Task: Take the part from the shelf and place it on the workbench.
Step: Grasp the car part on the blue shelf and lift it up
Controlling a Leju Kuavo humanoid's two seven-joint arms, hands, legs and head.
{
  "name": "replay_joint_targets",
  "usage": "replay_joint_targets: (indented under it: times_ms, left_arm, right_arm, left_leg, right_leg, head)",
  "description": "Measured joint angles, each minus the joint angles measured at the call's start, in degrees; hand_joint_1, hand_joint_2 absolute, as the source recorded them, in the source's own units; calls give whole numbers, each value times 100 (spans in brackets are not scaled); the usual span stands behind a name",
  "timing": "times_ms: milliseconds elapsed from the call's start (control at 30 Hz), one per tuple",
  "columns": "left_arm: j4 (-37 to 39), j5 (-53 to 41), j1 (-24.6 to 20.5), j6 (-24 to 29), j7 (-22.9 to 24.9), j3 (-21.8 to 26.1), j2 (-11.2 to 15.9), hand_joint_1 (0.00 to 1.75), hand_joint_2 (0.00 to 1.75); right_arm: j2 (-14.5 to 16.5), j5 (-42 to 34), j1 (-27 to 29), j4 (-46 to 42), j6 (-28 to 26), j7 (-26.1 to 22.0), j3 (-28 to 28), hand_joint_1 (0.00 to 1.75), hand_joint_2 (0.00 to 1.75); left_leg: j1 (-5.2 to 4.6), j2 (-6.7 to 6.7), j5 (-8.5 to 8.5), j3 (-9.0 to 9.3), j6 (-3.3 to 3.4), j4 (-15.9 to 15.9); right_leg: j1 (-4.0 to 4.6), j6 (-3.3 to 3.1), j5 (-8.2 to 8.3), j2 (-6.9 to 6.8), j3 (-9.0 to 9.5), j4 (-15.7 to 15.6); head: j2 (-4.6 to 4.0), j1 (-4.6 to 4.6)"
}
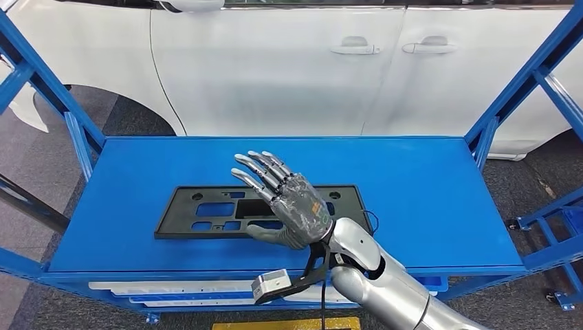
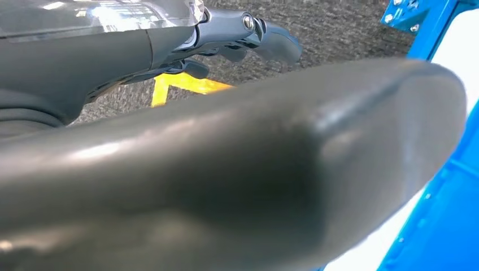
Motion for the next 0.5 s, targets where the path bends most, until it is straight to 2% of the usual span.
replay_joint_targets:
  times_ms: [33,67,133,167,200,267,333,367,400,467,500]
  left_arm:
    - [0,-15,0,-5,15,0,1,0,0]
    - [0,-34,1,-13,28,0,2,0,0]
    - [0,-73,-6,-26,43,-1,2,0,0]
    - [0,-89,-17,-30,46,-1,1,0,0]
    - [0,-98,-28,-30,47,-1,1,0,0]
    - [0,-101,-40,-30,49,-1,2,0,0]
    - [0,-105,-38,-30,50,-1,10,0,0]
    - [0,-110,-38,-31,49,-2,14,0,0]
    - [0,-118,-39,-33,49,-2,18,0,0]
    - [0,-135,-40,-40,52,-3,22,0,0]
    - [0,-142,-36,-45,56,-3,26,0,0]
  right_arm:
    - [-3,-428,-25,62,471,-96,12,0,175]
    - [5,-895,-76,172,994,-218,30,0,175]
    - [49,-1633,-244,483,1823,-467,68,0,175]
    - [85,-1867,-338,657,2081,-573,85,0,175]
    - [119,-1996,-420,804,2220,-638,99,0,175]
    - [173,-2096,-528,1025,2318,-697,120,0,175]
    - [216,-2149,-602,1173,2407,-710,132,0,175]
    - [241,-2204,-644,1238,2522,-713,142,0,175]
    - [269,-2283,-692,1312,2692,-714,165,0,175]
    - [311,-2489,-778,1503,3078,-742,249,0,175]
    - [320,-2606,-804,1603,3246,-774,300,0,175]
  left_leg:
    - [-2,-6,-27,29,-2,1]
    - [-3,-13,-53,66,-10,2]
    - [-11,-22,-104,146,-31,4]
    - [-22,-27,-126,171,-51,9]
    - [-29,-31,-141,184,-73,10]
    - [-28,-35,-153,193,-138,-2]
    - [-19,-27,-190,185,-204,26]
    - [-16,-21,-275,133,-232,148]
    - [-13,-16,-415,26,-257,384]
    - [-1,-12,-758,-318,-298,1107]
    - [3,-11,-852,-476,-315,1416]
  right_leg:
    - [-6,3,80,-1,-126,93]
    - [-8,-6,281,-2,-134,-56]
    - [4,-62,821,-3,102,-832]
    - [17,-93,1006,-6,229,-1192]
    - [33,-119,1100,-8,311,-1423]
    - [61,-158,1111,-9,345,-1529]
    - [32,-213,1145,-11,376,-1593]
    - [16,-243,1164,-17,398,-1631]
    - [-1,-267,1179,-25,418,-1662]
    - [8,-294,1176,-37,428,-1666]
    - [10,-294,1172,-38,429,-1662]
  head:
    - [0,1]
    - [-1,1]
    - [0,1]
    - [0,0]
    - [0,-2]
    - [0,-4]
    - [0,-5]
    - [0,-11]
    - [0,-17]
    - [-1,-28]
    - [-1,-27]
